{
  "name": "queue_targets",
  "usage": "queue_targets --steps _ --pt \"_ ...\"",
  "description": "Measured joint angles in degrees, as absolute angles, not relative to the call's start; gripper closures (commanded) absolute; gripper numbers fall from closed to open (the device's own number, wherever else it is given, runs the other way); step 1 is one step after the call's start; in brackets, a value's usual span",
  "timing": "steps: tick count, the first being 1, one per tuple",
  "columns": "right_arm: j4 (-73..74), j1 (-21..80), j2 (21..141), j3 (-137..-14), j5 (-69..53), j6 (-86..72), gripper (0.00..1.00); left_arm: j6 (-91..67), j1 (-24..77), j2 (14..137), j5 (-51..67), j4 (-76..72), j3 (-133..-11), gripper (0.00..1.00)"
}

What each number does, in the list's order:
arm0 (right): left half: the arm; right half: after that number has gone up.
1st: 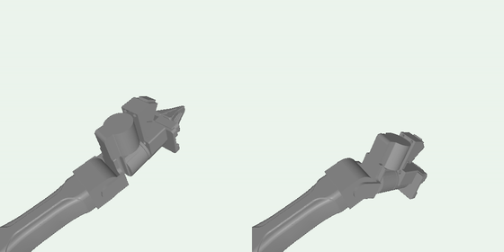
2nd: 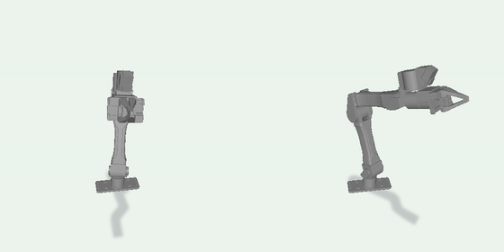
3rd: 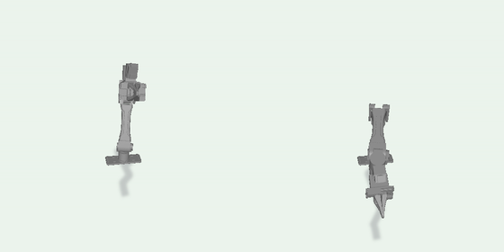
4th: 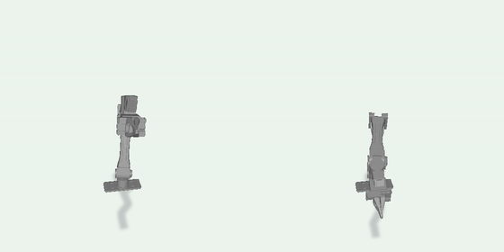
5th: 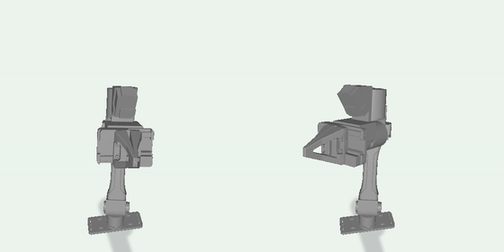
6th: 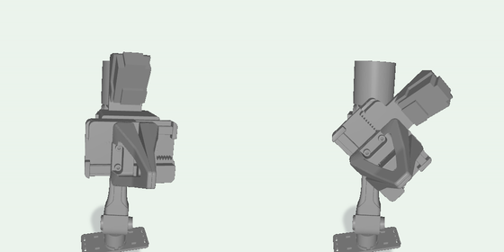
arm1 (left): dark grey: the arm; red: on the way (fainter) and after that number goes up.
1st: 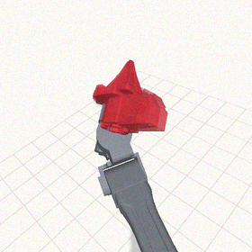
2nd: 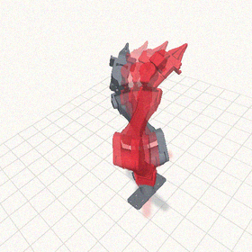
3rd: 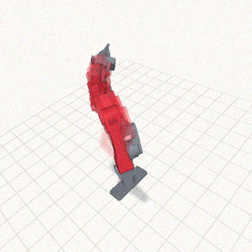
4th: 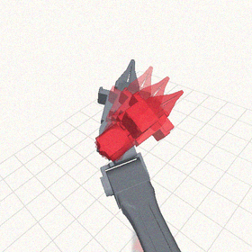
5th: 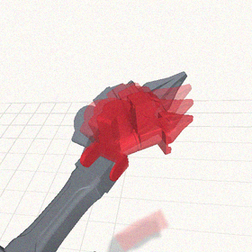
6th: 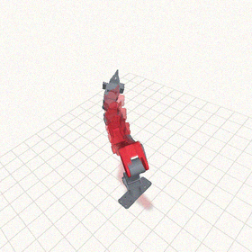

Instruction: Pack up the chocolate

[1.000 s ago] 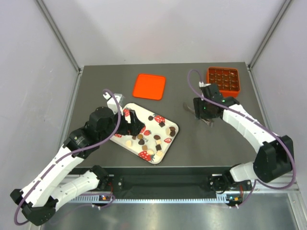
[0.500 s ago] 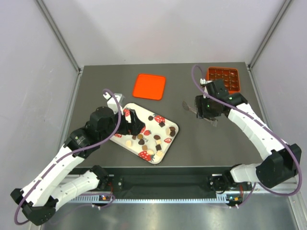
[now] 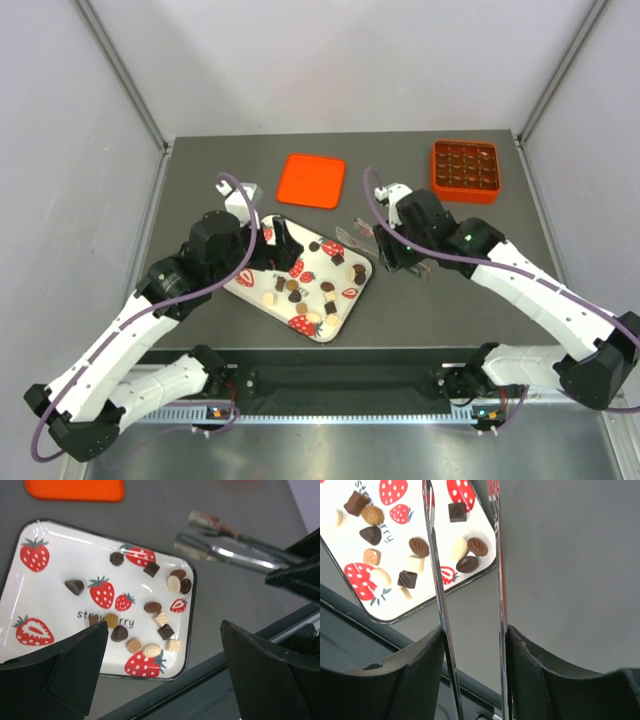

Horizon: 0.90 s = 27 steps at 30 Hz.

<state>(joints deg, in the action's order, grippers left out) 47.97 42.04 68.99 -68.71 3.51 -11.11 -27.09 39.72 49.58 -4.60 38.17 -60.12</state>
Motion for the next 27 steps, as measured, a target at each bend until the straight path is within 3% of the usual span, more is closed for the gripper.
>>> queue_targets --steps 13,27 --pt "46.4 55.2 68.4 -60.8 11.8 -15.7 0.55 -28.4 39.7 47.9 -8.1 36.8 -61.5 0.02" --pt "46.6 56.9 70.0 -57.5 15.4 -20.9 0.59 -29.8 39.7 46.6 -9.0 36.8 -61.2 0.02"
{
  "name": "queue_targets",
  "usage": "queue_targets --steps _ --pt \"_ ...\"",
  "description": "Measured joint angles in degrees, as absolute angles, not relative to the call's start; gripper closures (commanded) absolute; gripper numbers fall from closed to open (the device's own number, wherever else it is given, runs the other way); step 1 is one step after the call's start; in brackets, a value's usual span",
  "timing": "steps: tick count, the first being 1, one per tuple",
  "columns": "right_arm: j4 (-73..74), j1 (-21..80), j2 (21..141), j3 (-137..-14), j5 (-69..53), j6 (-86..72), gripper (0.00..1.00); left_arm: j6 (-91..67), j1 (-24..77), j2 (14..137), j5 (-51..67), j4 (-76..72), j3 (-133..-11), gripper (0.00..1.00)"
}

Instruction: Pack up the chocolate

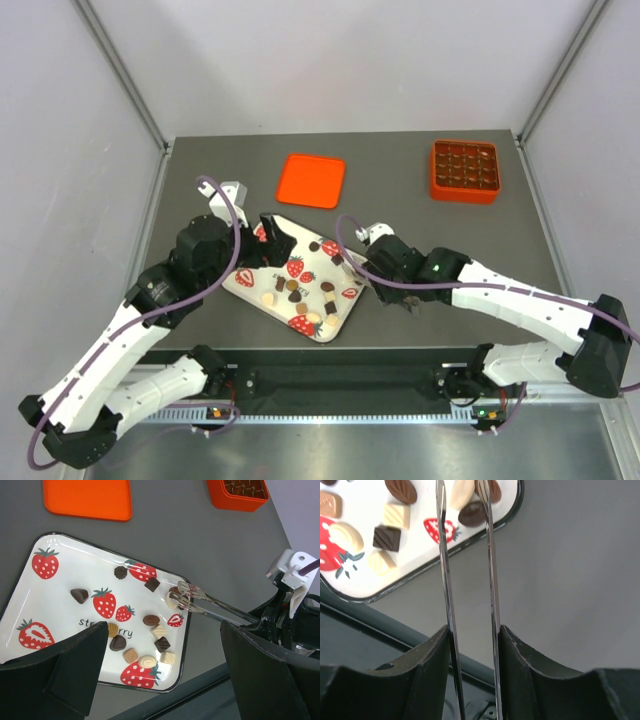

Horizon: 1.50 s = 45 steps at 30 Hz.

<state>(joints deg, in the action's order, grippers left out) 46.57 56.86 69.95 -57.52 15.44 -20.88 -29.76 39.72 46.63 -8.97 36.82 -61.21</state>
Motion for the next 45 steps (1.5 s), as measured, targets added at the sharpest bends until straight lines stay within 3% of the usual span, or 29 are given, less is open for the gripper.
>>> queue_targets --steps 17,29,36,40,45 --pt "42.5 57.3 71.2 -52.9 12.7 -24.3 0.63 -30.2 39.7 46.2 -9.1 36.8 -60.2 0.02" --pt "41.2 57.4 72.1 -52.9 12.3 -24.7 0.80 -30.1 39.7 45.8 -10.3 36.7 -59.0 0.01" --pt "42.4 56.9 70.5 -57.4 12.1 -24.0 0.82 -30.3 39.6 47.2 -8.5 35.7 -57.4 0.01" --pt "43.0 51.8 69.9 -63.5 11.0 -21.2 0.82 -30.5 38.1 48.9 -4.8 34.7 -56.7 0.01" --pt "43.9 34.3 72.6 -72.3 10.2 -14.9 0.82 -31.0 35.7 49.4 0.6 33.7 -54.2 0.01"
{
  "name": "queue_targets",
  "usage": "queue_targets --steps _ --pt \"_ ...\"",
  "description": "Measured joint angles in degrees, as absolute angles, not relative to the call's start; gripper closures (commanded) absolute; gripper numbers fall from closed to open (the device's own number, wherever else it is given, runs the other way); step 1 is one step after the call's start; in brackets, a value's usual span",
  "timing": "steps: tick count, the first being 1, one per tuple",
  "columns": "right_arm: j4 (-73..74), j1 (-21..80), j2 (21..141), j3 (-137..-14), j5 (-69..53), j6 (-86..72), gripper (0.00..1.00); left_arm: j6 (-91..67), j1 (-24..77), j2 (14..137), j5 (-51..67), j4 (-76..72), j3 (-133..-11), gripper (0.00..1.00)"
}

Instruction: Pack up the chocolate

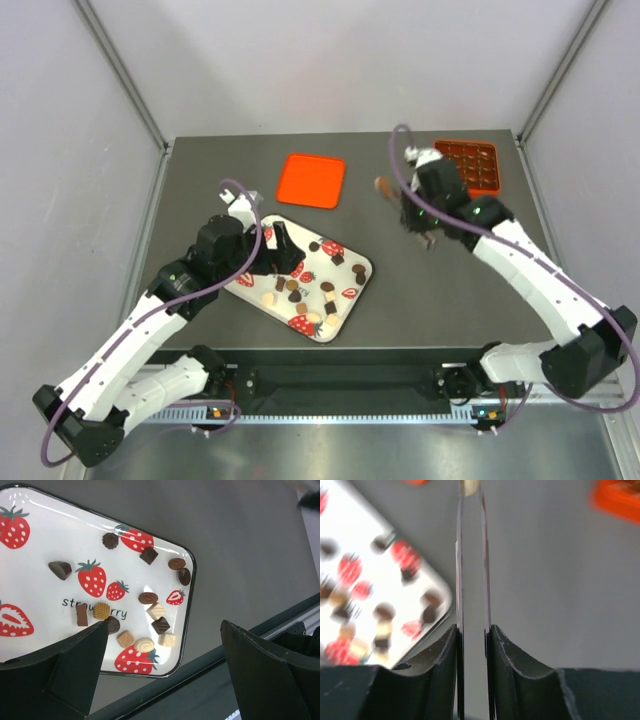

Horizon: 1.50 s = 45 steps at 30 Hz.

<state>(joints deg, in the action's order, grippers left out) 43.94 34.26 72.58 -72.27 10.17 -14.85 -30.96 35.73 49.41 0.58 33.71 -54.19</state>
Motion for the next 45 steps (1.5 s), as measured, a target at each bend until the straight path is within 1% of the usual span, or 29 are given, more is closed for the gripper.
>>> queue_targets --steps 4,7,12,17,20,24,31,33,34,35,40,43,45 --pt "41.6 21.3 80.5 -79.4 10.5 -10.0 0.81 -30.9 35.7 50.5 -1.7 34.6 -53.8 0.01" --pt "40.8 15.5 89.6 -85.4 11.5 -7.7 0.81 -30.5 35.6 52.6 -5.3 36.4 -53.9 0.02" --pt "40.1 9.8 104.5 -95.2 13.1 -5.3 0.80 -26.9 35.5 52.9 -4.9 38.0 -53.7 0.01" --pt "40.2 7.5 112.4 -103.4 13.9 -4.5 0.79 -24.2 35.5 44.9 -5.3 35.4 -50.7 0.01" --pt "40.1 7.0 114.5 -106.5 14.2 -4.4 0.79 -23.3 35.5 42.3 -6.2 34.3 -50.1 0.01" --pt "39.8 6.7 116.8 -109.8 14.2 -4.2 0.78 -22.3 35.5 42.3 -7.6 33.6 -50.1 0.01" --pt "39.9 6.5 119.1 -110.0 14.2 -4.3 0.76 -21.6 35.5 43.5 -8.7 34.0 -50.2 0.01" --pt "39.9 6.5 119.3 -110.0 14.2 -4.3 0.71 -21.6 35.5 43.5 -8.7 34.0 -50.2 0.01" --pt "39.9 6.5 119.3 -110.0 14.2 -4.3 0.66 -21.6 35.5 43.5 -8.7 33.9 -50.2 0.01" --pt "39.8 6.5 119.4 -110.0 14.2 -4.2 0.64 -21.6 35.5 43.5 -8.7 33.9 -50.2 0.01" --pt "39.8 6.5 119.4 -110.0 15.3 -3.9 0.63 -21.7 35.5 44.2 -8.6 34.0 -50.4 0.01" --pt "39.9 6.5 119.3 -110.0 15.7 -3.5 0.60 -21.7 35.5 44.6 -8.6 34.1 -50.6 0.01" --pt "40.0 6.5 119.3 -110.0 16.0 -3.3 0.60 -21.7 35.5 44.6 -8.6 34.1 -50.6 0.01"
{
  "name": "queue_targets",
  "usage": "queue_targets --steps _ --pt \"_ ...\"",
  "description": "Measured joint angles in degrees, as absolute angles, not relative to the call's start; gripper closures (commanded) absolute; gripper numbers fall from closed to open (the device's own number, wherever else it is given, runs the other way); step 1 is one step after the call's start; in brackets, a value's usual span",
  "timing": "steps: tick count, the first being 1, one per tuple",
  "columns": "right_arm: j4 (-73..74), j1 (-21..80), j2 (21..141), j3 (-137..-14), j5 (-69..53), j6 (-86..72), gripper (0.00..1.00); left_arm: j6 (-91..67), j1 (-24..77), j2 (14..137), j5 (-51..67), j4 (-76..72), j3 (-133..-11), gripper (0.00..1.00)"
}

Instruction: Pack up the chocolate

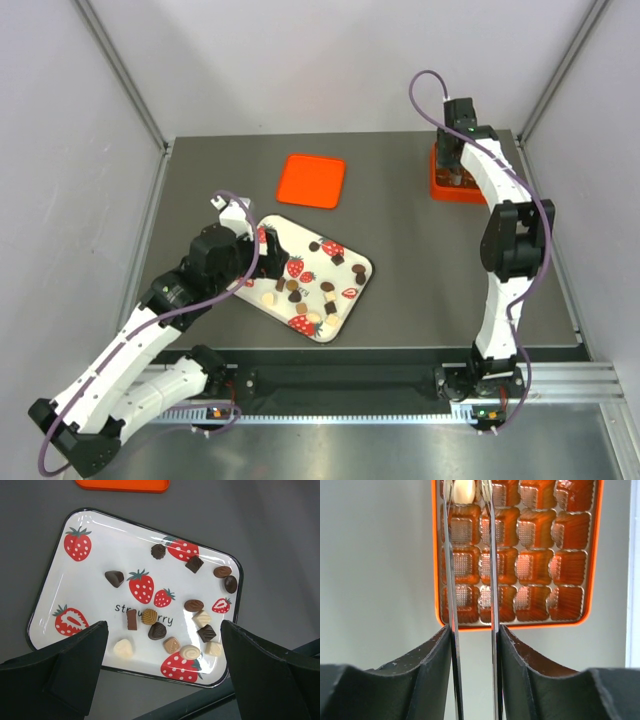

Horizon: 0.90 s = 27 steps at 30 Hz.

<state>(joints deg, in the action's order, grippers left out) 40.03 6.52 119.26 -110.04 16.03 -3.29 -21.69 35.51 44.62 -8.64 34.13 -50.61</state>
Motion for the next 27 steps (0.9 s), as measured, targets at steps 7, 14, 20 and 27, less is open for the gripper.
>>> queue_targets --steps 7,14,20,27 --pt "41.8 9.8 111.8 -105.6 16.9 -3.2 0.61 -21.5 35.5 44.2 -9.6 35.0 -51.1 0.01" --pt "39.3 26.5 90.1 -87.5 14.0 -3.7 0.58 -21.3 35.5 42.0 -10.3 35.8 -52.7 0.01" --pt "36.4 38.9 79.9 -71.0 10.3 -5.7 0.57 -21.3 35.5 39.8 -10.5 36.6 -53.9 0.01" --pt "35.8 50.2 76.7 -59.5 12.6 -8.8 0.55 -21.3 35.5 36.8 -12.2 36.7 -54.9 0.01"
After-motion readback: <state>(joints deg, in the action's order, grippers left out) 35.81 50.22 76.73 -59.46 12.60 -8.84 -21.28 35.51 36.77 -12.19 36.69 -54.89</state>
